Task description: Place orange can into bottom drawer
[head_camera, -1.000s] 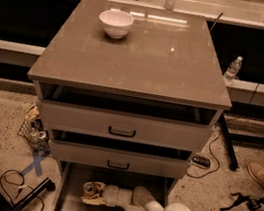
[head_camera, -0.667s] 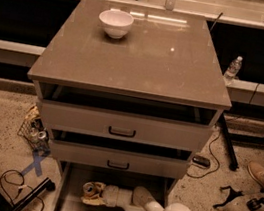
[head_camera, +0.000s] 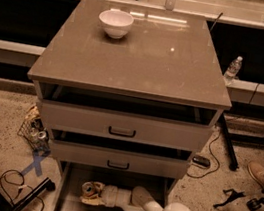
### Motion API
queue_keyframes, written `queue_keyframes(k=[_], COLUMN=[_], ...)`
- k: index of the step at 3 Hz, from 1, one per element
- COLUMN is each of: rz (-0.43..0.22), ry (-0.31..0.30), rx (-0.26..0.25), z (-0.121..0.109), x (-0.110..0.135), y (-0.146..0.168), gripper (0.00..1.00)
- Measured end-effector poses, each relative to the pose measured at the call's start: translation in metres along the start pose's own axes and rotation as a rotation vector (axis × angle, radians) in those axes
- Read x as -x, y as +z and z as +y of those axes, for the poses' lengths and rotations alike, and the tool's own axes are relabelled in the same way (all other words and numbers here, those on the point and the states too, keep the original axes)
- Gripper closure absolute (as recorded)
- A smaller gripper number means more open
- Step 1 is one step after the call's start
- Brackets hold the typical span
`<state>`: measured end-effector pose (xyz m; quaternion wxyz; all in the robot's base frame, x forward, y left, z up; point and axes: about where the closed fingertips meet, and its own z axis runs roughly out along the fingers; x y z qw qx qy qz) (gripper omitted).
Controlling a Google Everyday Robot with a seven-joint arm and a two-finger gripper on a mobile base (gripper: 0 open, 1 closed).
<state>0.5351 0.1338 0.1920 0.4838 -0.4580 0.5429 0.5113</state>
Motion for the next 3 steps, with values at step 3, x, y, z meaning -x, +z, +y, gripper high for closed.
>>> queue_keyframes(k=[3], rz=[-0.003], ry=[0.002], rx=[0.007], z=[0.0023], x=[0.0002], y=[0.0042], gripper=[0.0])
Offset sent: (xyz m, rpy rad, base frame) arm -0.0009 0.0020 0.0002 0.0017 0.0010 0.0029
